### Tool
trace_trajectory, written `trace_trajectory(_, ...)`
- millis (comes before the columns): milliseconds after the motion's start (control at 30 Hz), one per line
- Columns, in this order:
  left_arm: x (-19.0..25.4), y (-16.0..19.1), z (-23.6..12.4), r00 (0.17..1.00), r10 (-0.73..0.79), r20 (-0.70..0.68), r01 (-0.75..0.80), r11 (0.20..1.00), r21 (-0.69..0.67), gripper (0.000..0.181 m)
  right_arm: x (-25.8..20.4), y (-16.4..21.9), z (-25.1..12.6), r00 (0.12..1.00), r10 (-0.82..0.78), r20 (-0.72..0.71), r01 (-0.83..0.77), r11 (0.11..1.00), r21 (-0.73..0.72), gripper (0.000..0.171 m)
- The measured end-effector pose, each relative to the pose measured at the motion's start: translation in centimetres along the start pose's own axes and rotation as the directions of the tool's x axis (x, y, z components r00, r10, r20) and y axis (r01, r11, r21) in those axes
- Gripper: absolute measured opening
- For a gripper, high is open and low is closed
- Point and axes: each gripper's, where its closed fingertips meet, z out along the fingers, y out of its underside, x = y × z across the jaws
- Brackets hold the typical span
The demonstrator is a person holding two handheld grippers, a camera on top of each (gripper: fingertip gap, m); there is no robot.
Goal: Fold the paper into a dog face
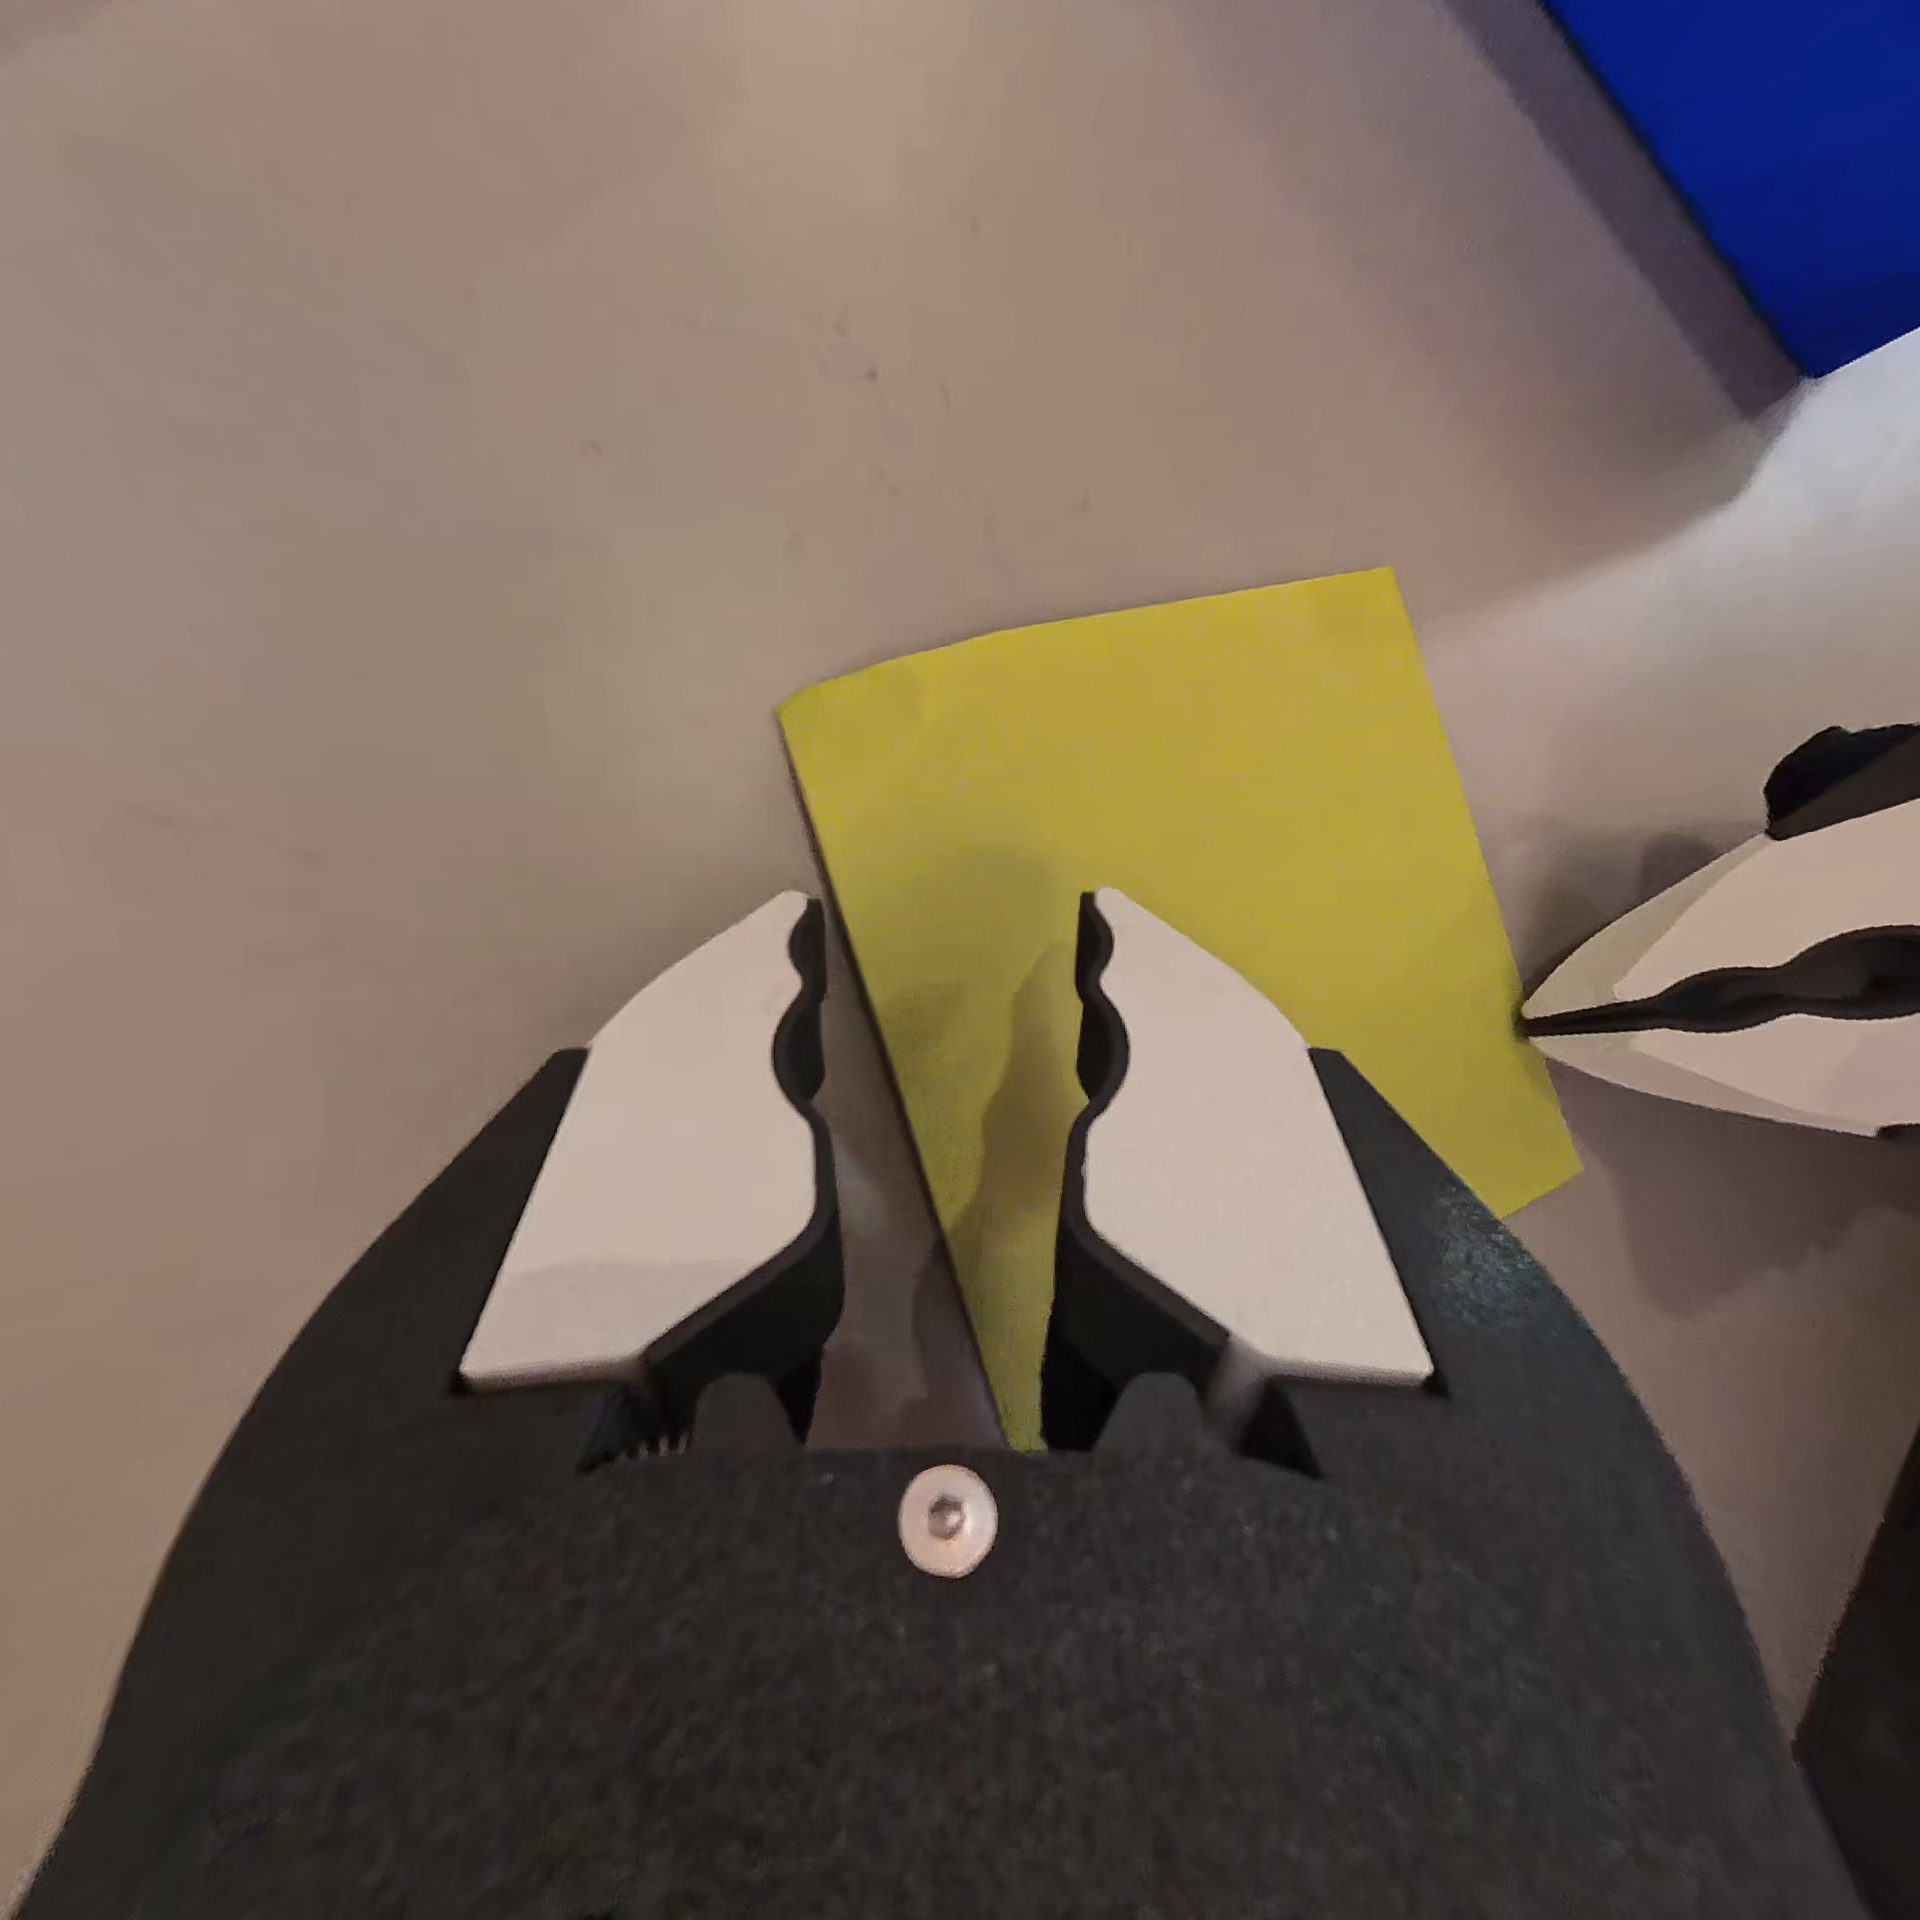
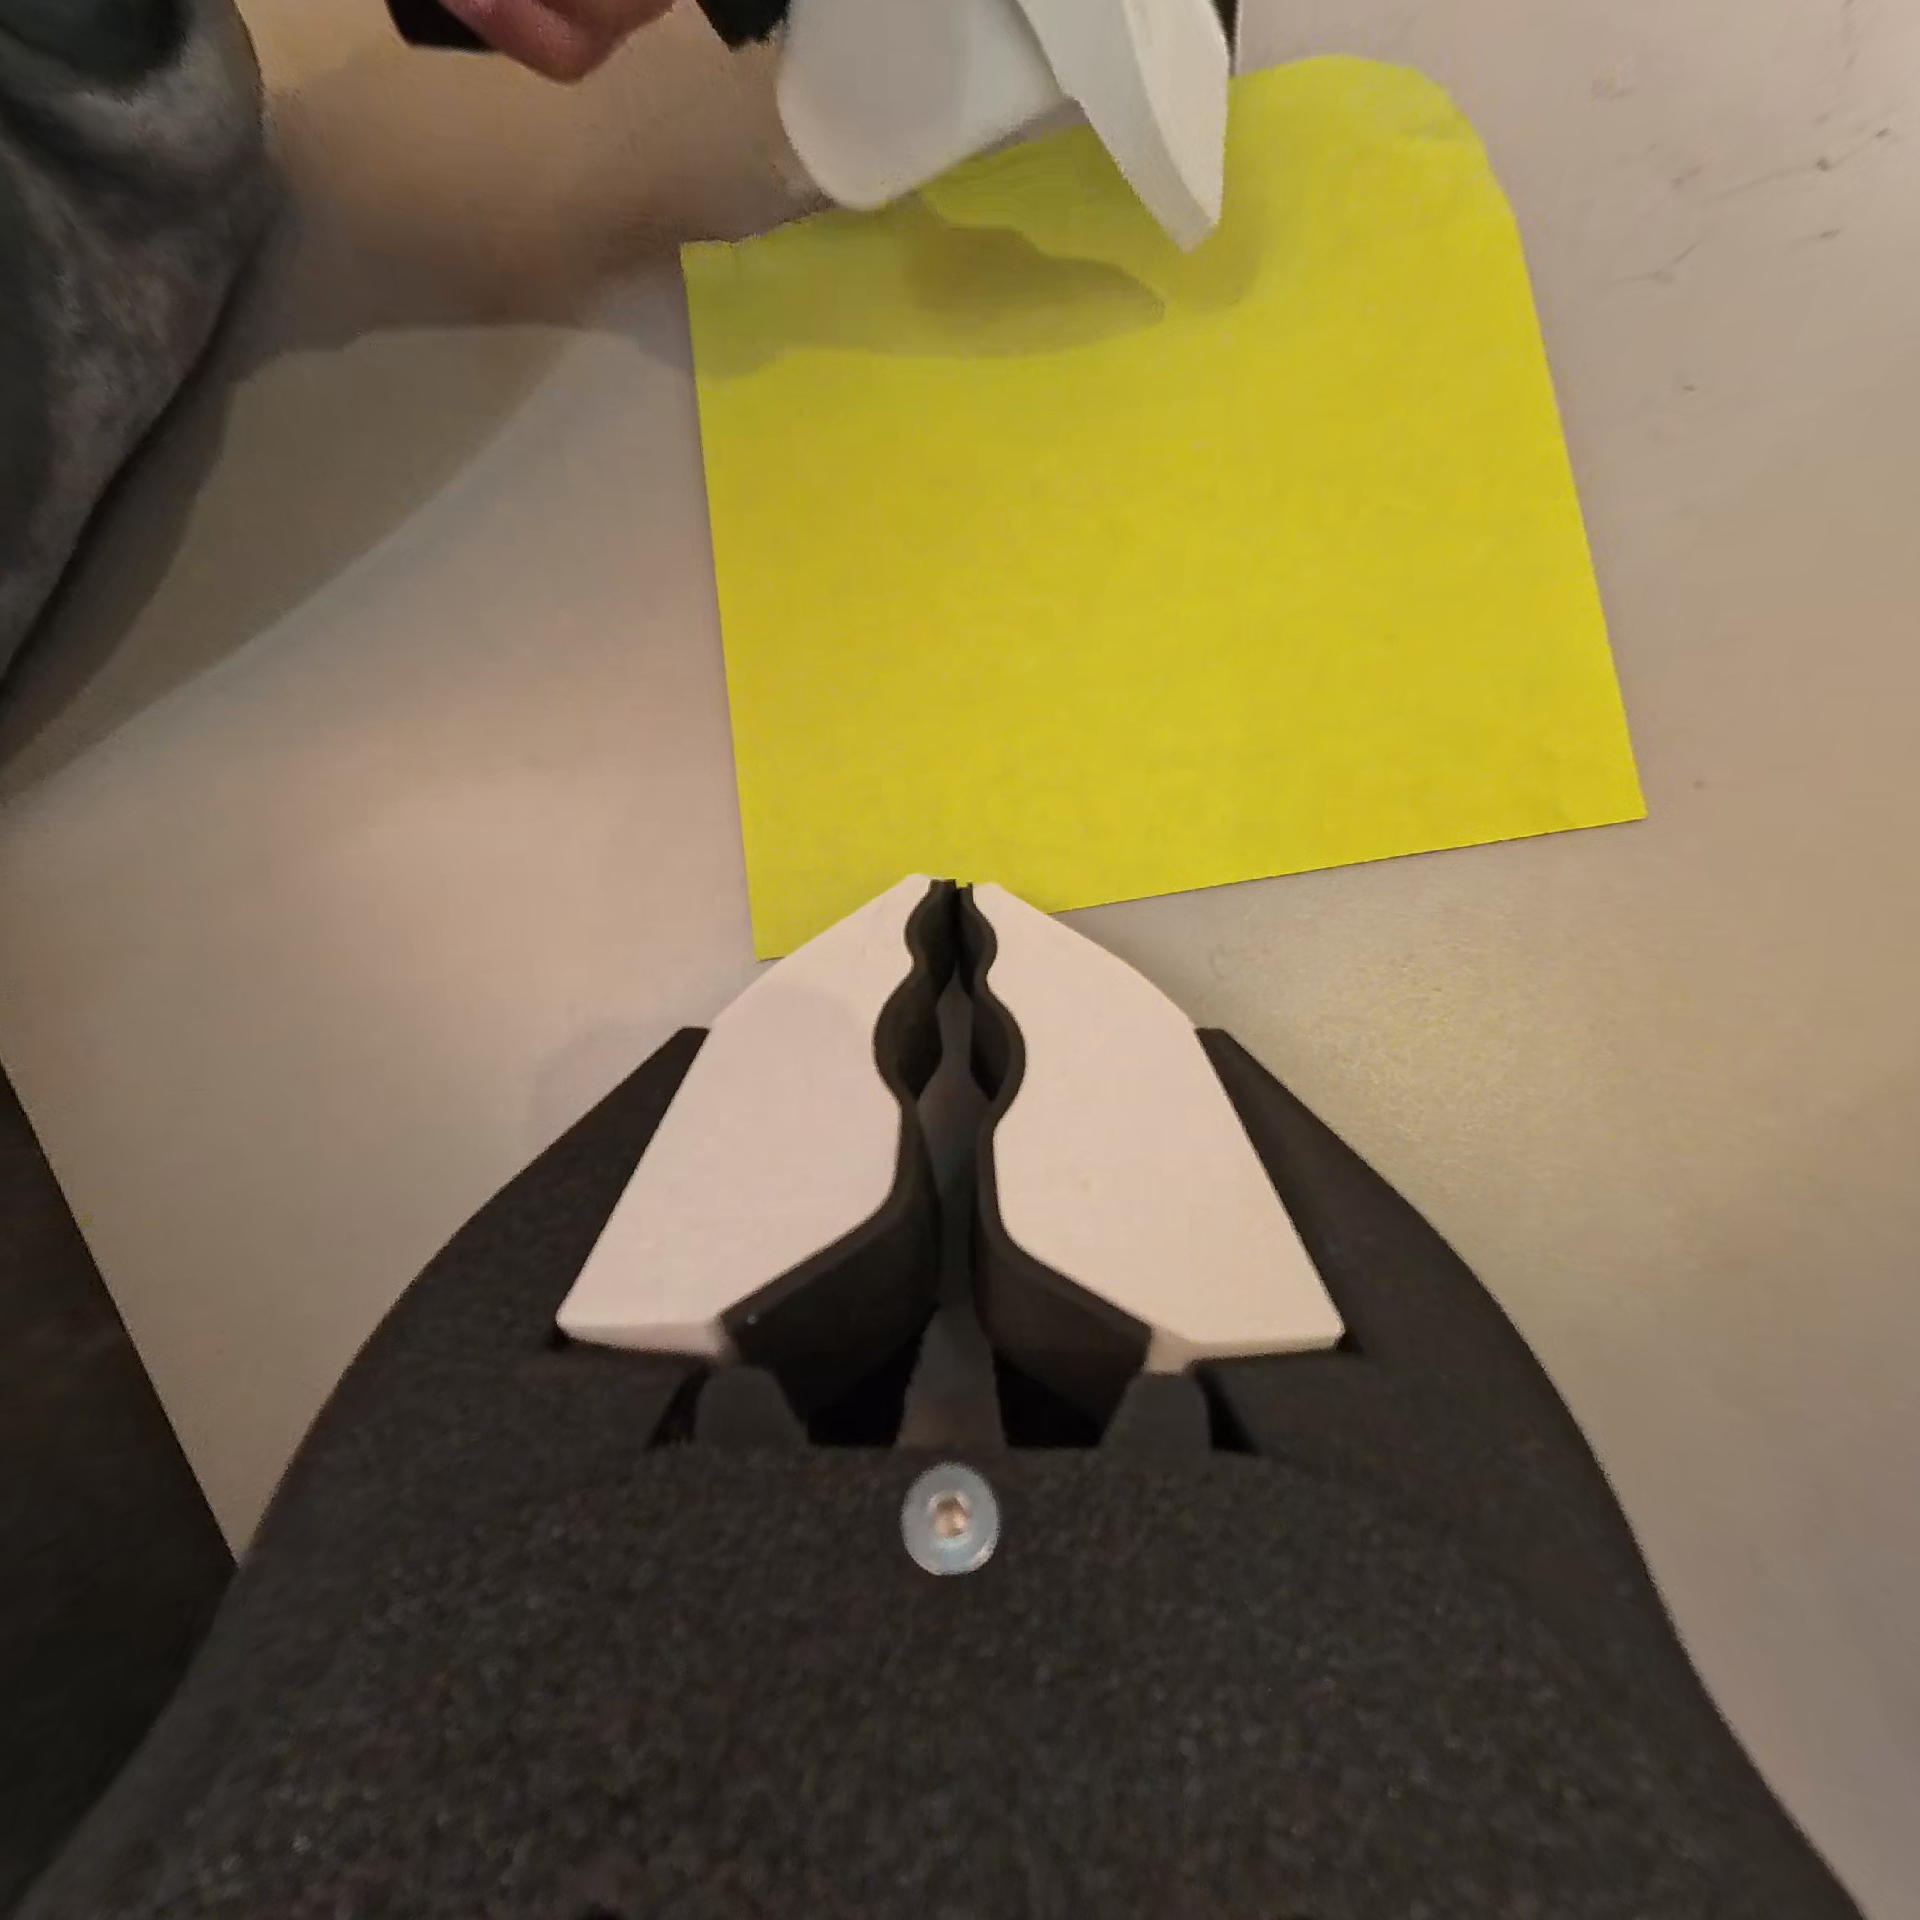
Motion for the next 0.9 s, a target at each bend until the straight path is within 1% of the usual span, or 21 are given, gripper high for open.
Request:
trace_trajectory(133,0.6,-1.0,0.7,0.994,-0.068,-0.088,0.071,0.997,0.029,0.040,0.0,0.0,0.0,1.000,-0.005,-0.003,0.005,1.000,0.001,0.000)
trace_trajectory(200,1.0,-1.5,0.9,0.982,-0.108,-0.158,0.115,0.993,0.036,0.035,0.0,0.0,0.0,1.000,-0.006,-0.003,0.006,1.000,0.001,0.000)
trace_trajectory(400,2.7,-4.1,0.2,0.883,-0.211,-0.420,0.271,0.959,0.088,0.020,0.0,0.0,0.0,1.000,-0.003,0.002,0.003,1.000,0.000,0.000)
trace_trajectory(467,3.0,-4.2,0.0,0.868,-0.209,-0.451,0.275,0.958,0.085,0.015,0.0,0.0,0.0,1.000,-0.002,0.003,0.002,1.000,0.000,0.000)
trace_trajectory(533,3.4,-3.9,-0.2,0.877,-0.177,-0.446,0.233,0.970,0.074,0.005,0.0,0.0,0.0,1.000,0.000,0.006,0.000,1.000,-0.001,0.000)
trace_trajectory(600,3.6,-3.7,-0.8,0.892,-0.136,-0.432,0.182,0.981,0.068,0.006,0.0,0.0,0.0,1.000,0.001,0.008,-0.001,1.000,-0.002,0.000)
trace_trajectory(667,3.9,-4.2,-1.8,0.878,-0.123,-0.463,0.177,0.981,0.076,0.016,0.0,0.0,0.0,1.000,-0.001,0.006,0.001,1.000,-0.001,0.000)
trace_trajectory(800,4.5,-4.2,-1.9,0.809,-0.171,-0.562,0.203,0.979,-0.006,0.030,0.0,0.0,0.0,1.000,-0.005,0.004,0.005,1.000,-0.001,0.000)
trace_trajectory(867,4.9,-3.8,-1.7,0.754,-0.219,-0.620,0.228,0.971,-0.066,0.037,0.0,0.0,0.0,1.000,-0.006,0.004,0.006,1.000,-0.001,0.000)
trace_trajectory(900,4.7,-3.5,-1.3,0.751,-0.238,-0.616,0.235,0.968,-0.088,0.037,0.0,0.0,0.0,1.000,-0.006,0.004,0.006,1.000,-0.001,0.000)
